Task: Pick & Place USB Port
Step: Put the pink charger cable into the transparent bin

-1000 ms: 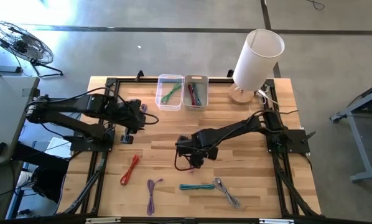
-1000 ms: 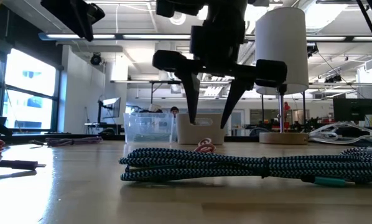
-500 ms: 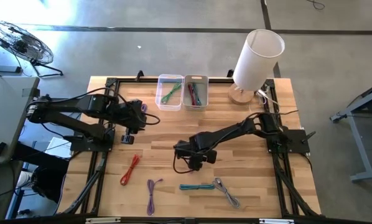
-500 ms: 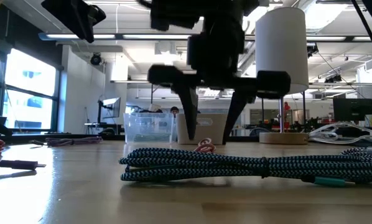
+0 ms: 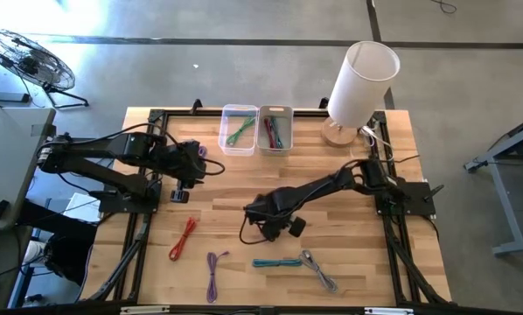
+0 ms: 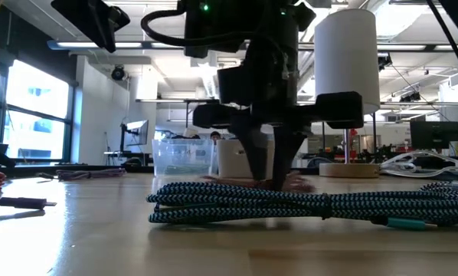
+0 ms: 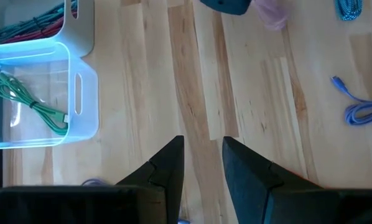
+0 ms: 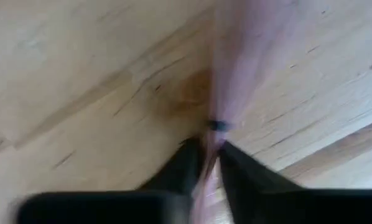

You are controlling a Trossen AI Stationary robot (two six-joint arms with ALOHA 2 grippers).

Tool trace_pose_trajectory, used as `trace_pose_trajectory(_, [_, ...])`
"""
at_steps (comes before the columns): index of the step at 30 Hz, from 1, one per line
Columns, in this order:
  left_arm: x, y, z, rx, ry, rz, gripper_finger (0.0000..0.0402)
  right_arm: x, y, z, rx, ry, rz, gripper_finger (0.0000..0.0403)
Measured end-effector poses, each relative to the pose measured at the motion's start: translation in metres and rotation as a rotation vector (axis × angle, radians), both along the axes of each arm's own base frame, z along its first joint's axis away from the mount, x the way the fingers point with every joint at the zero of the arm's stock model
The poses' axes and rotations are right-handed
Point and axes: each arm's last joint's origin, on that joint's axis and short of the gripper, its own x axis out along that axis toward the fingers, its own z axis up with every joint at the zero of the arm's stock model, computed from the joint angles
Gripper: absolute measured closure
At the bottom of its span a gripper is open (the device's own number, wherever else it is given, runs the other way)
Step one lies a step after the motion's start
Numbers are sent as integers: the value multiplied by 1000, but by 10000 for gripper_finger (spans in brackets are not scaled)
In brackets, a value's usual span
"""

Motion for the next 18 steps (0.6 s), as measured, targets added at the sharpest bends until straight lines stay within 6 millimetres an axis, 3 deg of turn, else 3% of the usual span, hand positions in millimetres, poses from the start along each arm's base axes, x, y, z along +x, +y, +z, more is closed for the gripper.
trace_pose_trajectory(2, [0, 0, 0, 1, -1, 1, 295, 0, 0, 0, -21, -3, -46, 383])
trace_pose_trajectory(7, [4, 0, 2, 6, -44, 5, 295, -2, -1, 1, -32, 9, -214, 393])
trace_pose_trajectory(12, [11, -1, 8, -21, -139, -13, 295, -6, -5, 19, -90, -43, -315, 393])
trace_pose_trajectory(14, [14, -1, 10, -24, -175, -17, 295, -9, -13, 35, -136, -91, -371, 393])
trace_pose_trajectory(18, [20, -3, 17, -55, -272, -72, 295, -21, -25, 91, -157, -237, -498, 393])
